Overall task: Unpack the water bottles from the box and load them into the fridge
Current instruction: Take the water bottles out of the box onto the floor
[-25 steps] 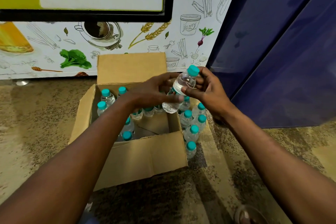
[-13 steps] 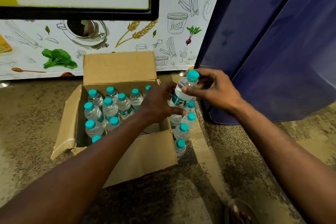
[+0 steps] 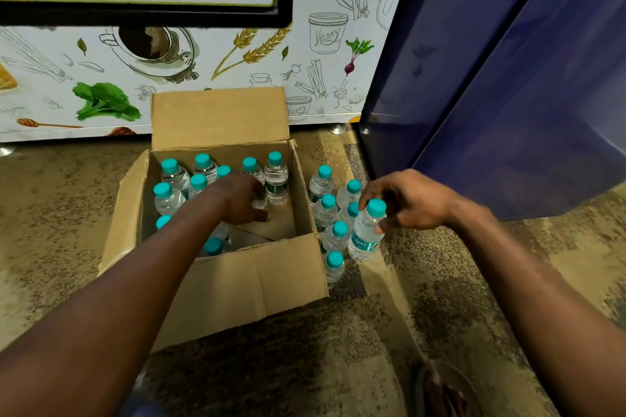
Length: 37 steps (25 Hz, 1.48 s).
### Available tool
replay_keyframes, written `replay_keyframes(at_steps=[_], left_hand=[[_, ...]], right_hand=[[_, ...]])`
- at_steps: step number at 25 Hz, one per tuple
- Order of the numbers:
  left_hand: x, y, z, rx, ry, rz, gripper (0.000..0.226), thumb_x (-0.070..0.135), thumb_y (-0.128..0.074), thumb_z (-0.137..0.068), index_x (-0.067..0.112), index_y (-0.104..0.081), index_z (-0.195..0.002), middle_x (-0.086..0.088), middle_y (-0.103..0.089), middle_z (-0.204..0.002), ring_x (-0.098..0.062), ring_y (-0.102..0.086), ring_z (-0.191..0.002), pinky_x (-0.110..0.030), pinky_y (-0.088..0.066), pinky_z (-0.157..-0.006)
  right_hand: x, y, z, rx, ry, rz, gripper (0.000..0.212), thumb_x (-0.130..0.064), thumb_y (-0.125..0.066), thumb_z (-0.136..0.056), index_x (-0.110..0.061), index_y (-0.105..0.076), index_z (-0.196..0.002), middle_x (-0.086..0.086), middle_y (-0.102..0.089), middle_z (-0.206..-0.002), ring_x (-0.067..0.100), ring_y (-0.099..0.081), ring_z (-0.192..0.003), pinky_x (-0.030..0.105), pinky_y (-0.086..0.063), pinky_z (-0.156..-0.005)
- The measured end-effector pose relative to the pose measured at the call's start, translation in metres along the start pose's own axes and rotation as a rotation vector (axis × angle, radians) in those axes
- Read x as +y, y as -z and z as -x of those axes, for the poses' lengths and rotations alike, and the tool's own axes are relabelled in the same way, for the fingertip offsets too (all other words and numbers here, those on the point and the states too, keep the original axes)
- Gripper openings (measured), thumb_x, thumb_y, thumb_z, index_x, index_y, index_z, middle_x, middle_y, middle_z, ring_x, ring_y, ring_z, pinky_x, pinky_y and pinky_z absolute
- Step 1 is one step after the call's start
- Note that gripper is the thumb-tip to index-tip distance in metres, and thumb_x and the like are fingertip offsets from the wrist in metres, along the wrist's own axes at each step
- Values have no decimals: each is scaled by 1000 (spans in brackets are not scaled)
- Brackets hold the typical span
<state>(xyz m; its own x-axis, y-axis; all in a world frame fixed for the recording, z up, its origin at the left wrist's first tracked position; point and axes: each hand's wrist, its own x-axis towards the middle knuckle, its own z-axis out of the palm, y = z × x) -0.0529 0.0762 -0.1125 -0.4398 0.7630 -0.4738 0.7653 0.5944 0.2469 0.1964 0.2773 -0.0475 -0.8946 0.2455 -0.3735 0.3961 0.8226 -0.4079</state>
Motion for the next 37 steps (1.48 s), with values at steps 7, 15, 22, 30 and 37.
replay_keyframes(at_steps=[7,15,22,30,37], left_hand=[[-15,-7,7,-85,191,-196,65,31,-84,-76,26,-54,-134,-4,-56,-136,-24,-54,-123,-38,-51,-97],[-21,-9,11,-28,278,-255,52,12,-79,-80,17,-61,-129,-8,-62,-126,-23,-62,-111,-37,-56,-92],[-1,8,16,17,172,-204,49,19,-86,-75,17,-67,-120,-7,-64,-123,-24,-60,-113,-36,-54,-94],[43,46,46,342,-145,136,43,21,-91,-68,23,-74,-107,-2,-70,-109,-19,-64,-99,-36,-56,-88],[57,54,71,466,-439,483,43,24,-91,-68,17,-75,-108,4,-74,-98,-8,-69,-89,-36,-61,-80]], right_hand=[[35,-74,-16,50,-116,24,42,-7,-85,-68,-28,-55,-87,-11,-60,-92,14,-59,-87,41,-56,-78],[38,-80,-21,50,-100,15,46,-8,-84,-73,-30,-54,-100,-9,-61,-104,14,-60,-93,38,-57,-83],[25,-46,-20,42,-213,299,51,-36,-89,-68,-28,-42,-85,-9,-61,-94,20,-61,-83,38,-54,-67],[-45,-24,-16,357,154,-170,35,-37,-84,-77,-24,-61,-99,-7,-65,-92,10,-64,-81,28,-56,-69],[-65,-34,-26,434,240,-253,78,-44,-83,-77,-26,-46,-143,-7,-61,-133,3,-58,-114,14,-46,-88]])
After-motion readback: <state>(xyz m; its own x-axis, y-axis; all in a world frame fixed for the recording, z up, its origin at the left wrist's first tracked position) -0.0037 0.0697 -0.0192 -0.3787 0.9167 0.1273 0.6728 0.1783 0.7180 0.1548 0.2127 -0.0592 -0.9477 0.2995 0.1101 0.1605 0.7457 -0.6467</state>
